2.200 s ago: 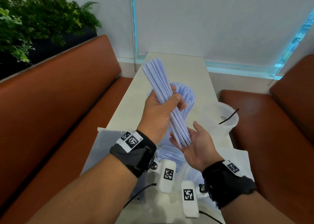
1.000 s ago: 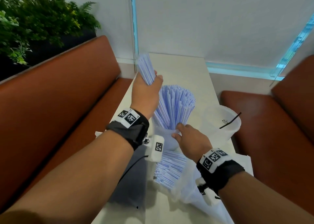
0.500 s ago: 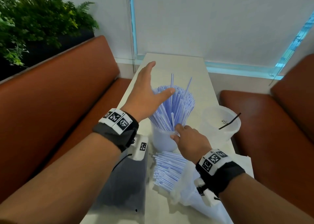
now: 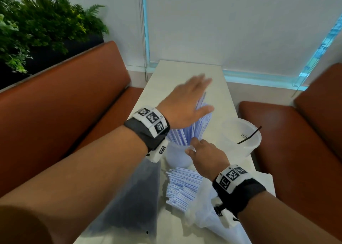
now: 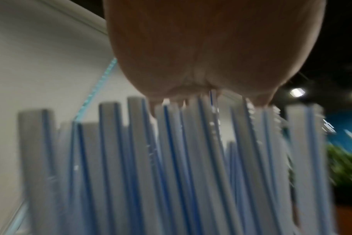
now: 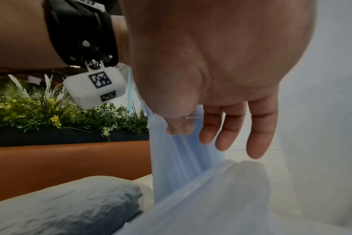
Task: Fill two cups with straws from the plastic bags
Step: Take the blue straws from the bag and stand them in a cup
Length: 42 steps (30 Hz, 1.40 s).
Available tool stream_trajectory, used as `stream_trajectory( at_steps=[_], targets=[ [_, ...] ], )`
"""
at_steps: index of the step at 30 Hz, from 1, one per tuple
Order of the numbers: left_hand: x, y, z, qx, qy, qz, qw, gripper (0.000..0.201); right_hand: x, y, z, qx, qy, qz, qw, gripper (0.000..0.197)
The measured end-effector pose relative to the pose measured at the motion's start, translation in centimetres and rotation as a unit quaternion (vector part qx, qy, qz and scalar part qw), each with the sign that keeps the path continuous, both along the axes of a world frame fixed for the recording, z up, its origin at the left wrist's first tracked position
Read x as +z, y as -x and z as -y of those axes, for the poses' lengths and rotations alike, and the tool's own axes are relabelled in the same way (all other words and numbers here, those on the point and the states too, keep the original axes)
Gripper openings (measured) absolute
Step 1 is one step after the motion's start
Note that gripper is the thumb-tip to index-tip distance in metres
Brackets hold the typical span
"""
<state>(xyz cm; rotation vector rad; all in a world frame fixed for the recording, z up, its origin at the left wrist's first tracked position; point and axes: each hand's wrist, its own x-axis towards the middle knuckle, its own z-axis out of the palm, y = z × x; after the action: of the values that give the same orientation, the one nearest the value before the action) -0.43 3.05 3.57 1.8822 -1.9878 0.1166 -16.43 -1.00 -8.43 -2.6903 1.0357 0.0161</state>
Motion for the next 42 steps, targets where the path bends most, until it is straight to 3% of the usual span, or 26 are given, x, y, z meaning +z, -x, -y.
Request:
stream_trajectory(
  at_steps=[2,3,6,8,10,12,15,18,22,27,30,34,38,42],
  targets=[
    [-0.8,0.6,0.0,-0.012,-0.130,0.047,0.990,0.071,0.2,0.0,-0.1,-0.014,-0.012,0.009,1.000,0.025],
    [-0.8,0.4,-0.2,-0.008,-0.144,0.026,0.989,0.070,0.2,0.0,-0.1,-0.014,-0.014,0.006,1.000,0.025],
    [0.1,-1.6,-1.6,0.015,0.010,-0.116,0.993,0.080,0.1,0.2,0.0,-0.006,-0.005,0.009,1.000,0.025],
    [-0.9,-3.4,-3.4,0.033,0.125,-0.201,0.971,0.089,0.0,0.3,0.0,0.000,0.004,0.012,1.000,0.026],
    [-3.1,-4.0,-5.3,0.069,0.116,-0.261,0.956,0.110,-0.1,0.1,0.0,0.000,0.009,0.012,1.000,0.027],
    [-5.6,-3.2,-6.3,0.095,0.037,-0.304,0.947,0.131,0.0,0.0,-0.1,-0.006,0.010,0.015,1.000,0.028],
    [-7.3,-1.2,-5.1,0.077,0.030,-0.336,0.938,0.142,-0.1,0.1,-0.1,-0.007,0.006,0.004,1.000,0.035],
    [-6.4,0.5,-2.0,0.089,0.040,-0.294,0.951,0.139,0.0,0.2,-0.1,-0.008,0.006,-0.011,1.000,0.039],
    [-5.3,1.4,2.2,0.167,-0.005,-0.220,0.961,0.126,0.2,0.4,-0.5,-0.010,0.015,-0.010,1.000,0.032],
    [-5.4,0.9,4.1,0.200,0.016,-0.201,0.959,0.078,0.7,0.4,-0.9,-0.014,0.023,-0.014,1.000,0.028],
    [-4.4,0.1,4.5,0.205,0.036,-0.179,0.962,0.066,1.0,0.4,-0.8,-0.008,0.015,-0.025,1.000,0.025],
    [-3.6,-0.8,4.3,0.218,0.047,-0.179,0.958,0.072,1.0,0.3,-0.7,-0.002,0.010,-0.026,1.000,0.022],
    [-5.1,-0.8,3.4,0.211,-0.021,-0.120,0.970,0.091,0.8,0.3,-0.7,-0.004,0.020,-0.014,1.000,0.024],
    [-5.5,-1.1,3.0,0.217,0.003,-0.145,0.965,0.109,0.6,0.2,-0.6,-0.005,0.024,-0.001,1.000,0.023]
  ],
)
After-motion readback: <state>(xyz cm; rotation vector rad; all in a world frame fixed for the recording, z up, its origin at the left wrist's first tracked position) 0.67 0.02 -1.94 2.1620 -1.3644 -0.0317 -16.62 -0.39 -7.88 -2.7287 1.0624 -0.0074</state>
